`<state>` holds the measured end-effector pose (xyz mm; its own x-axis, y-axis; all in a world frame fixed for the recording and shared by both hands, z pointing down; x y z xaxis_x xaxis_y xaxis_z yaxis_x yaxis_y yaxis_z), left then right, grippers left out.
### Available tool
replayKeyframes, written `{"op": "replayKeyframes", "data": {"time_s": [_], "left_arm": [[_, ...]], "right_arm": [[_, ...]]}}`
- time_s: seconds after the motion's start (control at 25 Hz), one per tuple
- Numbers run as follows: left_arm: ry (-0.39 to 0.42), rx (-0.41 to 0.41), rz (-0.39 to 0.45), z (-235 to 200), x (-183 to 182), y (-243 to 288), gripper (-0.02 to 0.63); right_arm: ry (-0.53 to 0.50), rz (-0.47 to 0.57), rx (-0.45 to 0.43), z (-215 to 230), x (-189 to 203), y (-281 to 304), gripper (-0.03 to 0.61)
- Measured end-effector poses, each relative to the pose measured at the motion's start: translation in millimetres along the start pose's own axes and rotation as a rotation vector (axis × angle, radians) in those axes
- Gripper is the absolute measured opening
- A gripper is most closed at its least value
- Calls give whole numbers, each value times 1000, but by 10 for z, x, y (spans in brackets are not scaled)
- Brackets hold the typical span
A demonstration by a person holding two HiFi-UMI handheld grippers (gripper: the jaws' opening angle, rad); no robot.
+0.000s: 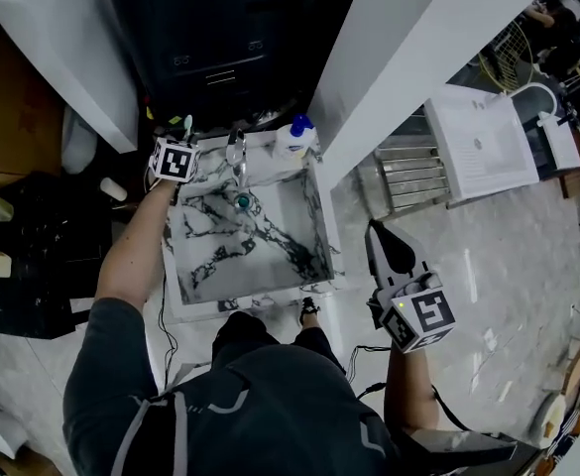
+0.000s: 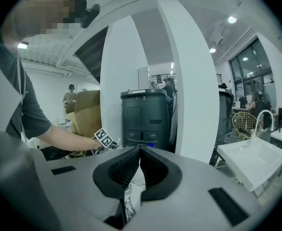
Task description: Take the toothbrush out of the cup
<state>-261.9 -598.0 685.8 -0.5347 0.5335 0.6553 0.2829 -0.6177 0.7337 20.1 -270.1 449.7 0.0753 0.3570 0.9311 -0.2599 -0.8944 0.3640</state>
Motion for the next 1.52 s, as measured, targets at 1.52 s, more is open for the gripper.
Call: {"op": "replayKeyframes", "data": {"time_s": [1.52], "left_arm": [[-253,-122,438,-1,-504,-2502,28]], "right_arm": [[-99,240,-235,320,-892,-503,28]]}}
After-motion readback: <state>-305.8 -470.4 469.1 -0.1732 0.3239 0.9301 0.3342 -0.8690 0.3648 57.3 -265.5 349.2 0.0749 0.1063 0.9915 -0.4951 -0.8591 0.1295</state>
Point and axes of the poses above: the fingertips, and each gripper's own axes: y forward along the fingers, z to its right, x out of its underside, the point moved 1 cm from there along -y, backward along the fingers, and after that the axes turned 5 degrees about -z, right-handed, at the moved point
